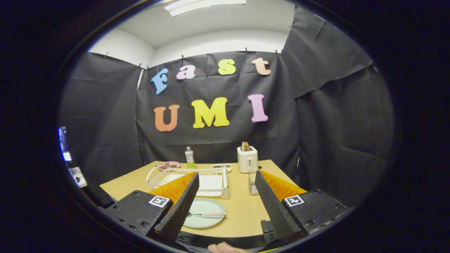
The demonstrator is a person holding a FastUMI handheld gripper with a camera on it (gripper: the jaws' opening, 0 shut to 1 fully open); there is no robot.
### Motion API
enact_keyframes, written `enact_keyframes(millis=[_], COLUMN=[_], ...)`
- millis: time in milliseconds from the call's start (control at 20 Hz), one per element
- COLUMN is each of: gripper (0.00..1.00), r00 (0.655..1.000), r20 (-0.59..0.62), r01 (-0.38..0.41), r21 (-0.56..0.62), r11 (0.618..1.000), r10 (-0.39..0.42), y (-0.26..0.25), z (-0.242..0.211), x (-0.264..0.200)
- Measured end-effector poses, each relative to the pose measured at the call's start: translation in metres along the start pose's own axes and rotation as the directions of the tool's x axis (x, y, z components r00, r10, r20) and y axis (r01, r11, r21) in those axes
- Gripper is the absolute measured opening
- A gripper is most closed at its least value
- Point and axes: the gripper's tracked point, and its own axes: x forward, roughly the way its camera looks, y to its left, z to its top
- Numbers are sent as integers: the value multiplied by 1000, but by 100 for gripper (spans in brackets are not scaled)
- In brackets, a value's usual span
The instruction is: Take the plate from the dish rack, then take the spoon from the basket and place it into the plate.
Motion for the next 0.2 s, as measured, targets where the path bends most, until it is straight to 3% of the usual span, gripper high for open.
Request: enact_keyframes(millis=[200], gripper=[100], r00=[1000], r20=[-14], r01=[-9], r21=[1], r11=[1000], r10=[9], y=[6], z=[-4], x=[3])
